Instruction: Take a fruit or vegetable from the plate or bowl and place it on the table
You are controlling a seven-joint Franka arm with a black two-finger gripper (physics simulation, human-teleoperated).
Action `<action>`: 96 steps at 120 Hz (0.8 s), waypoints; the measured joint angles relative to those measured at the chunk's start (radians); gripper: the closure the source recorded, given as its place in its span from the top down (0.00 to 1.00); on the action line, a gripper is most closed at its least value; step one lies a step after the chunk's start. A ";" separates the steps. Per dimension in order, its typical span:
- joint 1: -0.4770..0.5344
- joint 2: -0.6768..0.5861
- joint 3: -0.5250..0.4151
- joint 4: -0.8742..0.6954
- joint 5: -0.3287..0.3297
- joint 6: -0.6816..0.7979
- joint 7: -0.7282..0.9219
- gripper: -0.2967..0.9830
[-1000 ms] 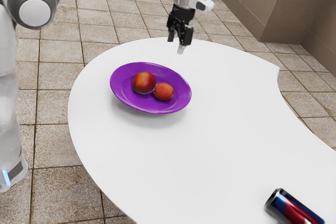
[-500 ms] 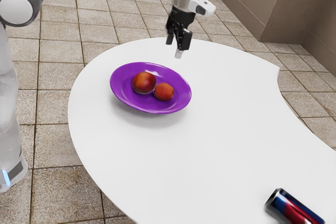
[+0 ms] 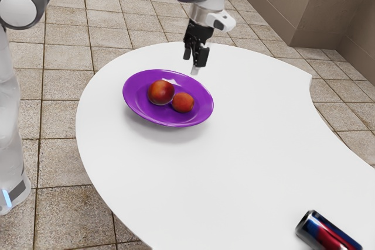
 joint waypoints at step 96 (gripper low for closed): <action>-0.011 -0.053 0.001 -0.229 0.024 0.193 0.163 0.77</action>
